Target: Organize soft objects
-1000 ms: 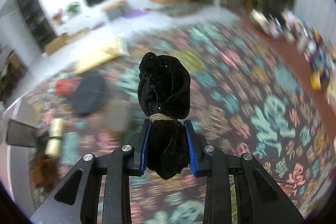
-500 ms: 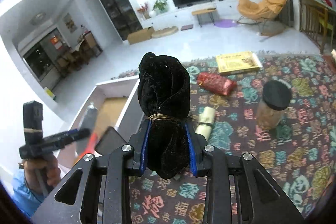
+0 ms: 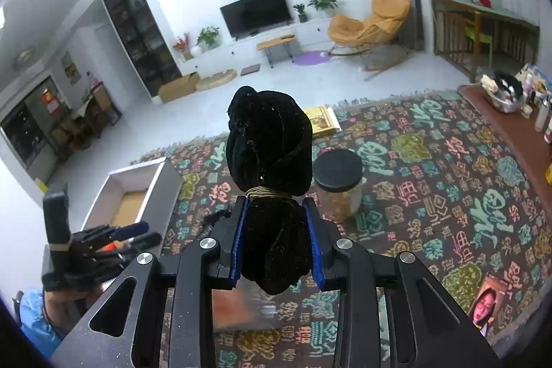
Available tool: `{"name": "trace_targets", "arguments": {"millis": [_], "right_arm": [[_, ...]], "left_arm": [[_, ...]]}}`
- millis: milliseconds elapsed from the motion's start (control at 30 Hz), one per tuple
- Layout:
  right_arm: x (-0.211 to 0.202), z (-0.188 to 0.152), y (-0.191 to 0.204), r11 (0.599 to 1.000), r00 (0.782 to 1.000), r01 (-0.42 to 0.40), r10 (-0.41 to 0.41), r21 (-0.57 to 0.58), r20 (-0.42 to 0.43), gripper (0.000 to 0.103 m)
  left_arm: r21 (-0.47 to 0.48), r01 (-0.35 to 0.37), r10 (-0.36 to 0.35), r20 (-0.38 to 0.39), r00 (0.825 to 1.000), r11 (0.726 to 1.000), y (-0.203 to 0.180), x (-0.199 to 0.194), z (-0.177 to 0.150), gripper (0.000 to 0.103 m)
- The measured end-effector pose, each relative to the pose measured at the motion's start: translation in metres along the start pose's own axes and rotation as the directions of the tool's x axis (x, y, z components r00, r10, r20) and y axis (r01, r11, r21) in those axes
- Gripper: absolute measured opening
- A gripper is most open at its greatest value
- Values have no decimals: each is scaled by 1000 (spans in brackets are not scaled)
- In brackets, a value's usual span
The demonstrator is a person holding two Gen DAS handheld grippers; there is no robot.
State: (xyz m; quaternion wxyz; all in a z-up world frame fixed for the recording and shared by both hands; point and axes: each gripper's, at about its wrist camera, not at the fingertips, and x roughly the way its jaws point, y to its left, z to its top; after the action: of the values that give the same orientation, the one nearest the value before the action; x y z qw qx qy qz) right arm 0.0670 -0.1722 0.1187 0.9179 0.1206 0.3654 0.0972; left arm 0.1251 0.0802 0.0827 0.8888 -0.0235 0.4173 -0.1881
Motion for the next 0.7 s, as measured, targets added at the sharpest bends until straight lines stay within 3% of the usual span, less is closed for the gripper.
{"name": "trace_targets", "arguments": {"millis": [133, 167, 233, 267, 333, 400, 500, 600, 700], "right_arm": [[1, -6, 2, 1000, 1000, -28, 28, 5, -14, 33], [1, -8, 2, 1000, 999, -30, 30, 5, -16, 33], [2, -13, 0, 999, 999, -35, 35, 9, -20, 33], [3, -16, -2, 999, 999, -37, 37, 13, -24, 33], [4, -22, -5, 999, 999, -36, 36, 23, -32, 33], [5, -27, -10, 999, 998, -34, 36, 34, -44, 33], [2, -34, -18, 999, 998, -26, 29, 47, -55, 33], [-5, -41, -25, 999, 998, -10, 13, 49, -58, 33], [-9, -46, -31, 999, 998, 2, 1, 49, -66, 33]], "left_arm": [[18, -26, 26, -17, 1000, 999, -2, -3, -8, 41], [37, -22, 23, -31, 999, 999, -3, 0, -13, 46], [90, 20, -15, -58, 998, 996, -11, 2, -31, 67], [121, 43, -35, -67, 997, 992, -18, 5, -40, 83], [225, 82, -65, -78, 995, 971, -43, 13, -64, 90], [347, 101, -65, -114, 991, 932, -71, 29, -87, 90], [529, 144, -27, -223, 974, 836, -113, 76, -123, 90], [658, 82, 74, -206, 976, 748, -129, 112, -143, 90], [662, 83, 91, -224, 970, 745, -125, 136, -143, 90]]}}
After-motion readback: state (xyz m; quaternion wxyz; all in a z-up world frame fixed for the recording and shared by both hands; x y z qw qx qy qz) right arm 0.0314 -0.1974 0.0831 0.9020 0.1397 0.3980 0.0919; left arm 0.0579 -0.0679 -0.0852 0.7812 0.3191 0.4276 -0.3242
